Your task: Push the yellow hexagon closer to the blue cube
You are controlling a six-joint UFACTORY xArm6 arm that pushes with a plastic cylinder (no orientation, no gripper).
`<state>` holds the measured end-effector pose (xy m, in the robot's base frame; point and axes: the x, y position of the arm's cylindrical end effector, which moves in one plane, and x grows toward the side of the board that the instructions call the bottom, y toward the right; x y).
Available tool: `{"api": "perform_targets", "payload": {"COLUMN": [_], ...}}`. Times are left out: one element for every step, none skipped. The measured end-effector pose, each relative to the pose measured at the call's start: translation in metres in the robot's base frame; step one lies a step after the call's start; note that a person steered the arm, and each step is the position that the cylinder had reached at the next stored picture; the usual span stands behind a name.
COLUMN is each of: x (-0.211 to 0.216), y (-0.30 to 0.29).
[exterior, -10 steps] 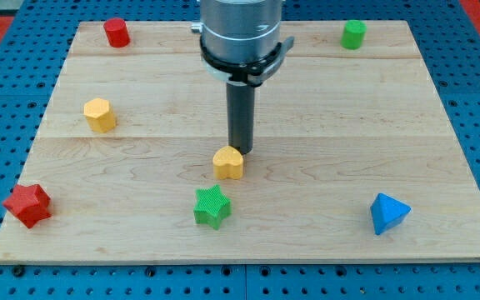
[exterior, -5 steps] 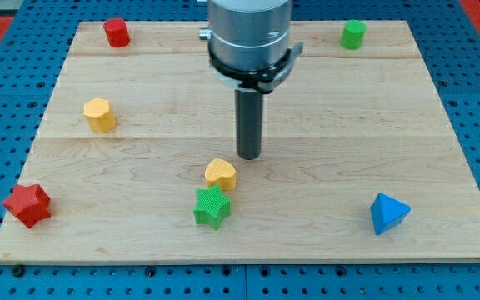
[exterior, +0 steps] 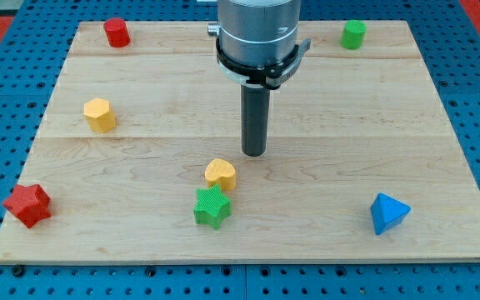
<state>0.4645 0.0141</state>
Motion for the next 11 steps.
{"api": "perform_targets", "payload": {"x": [-0.013,-0.028,-0.050,-0.056,-0.056,-0.053,-0.034,-0.012,-0.033,-0.107,-0.142], "y": [0.000,-0.004,-0.017,-0.021,-0.023,-0.052,-0.090,-0.173,-0.219,-0.202,-0.193]}}
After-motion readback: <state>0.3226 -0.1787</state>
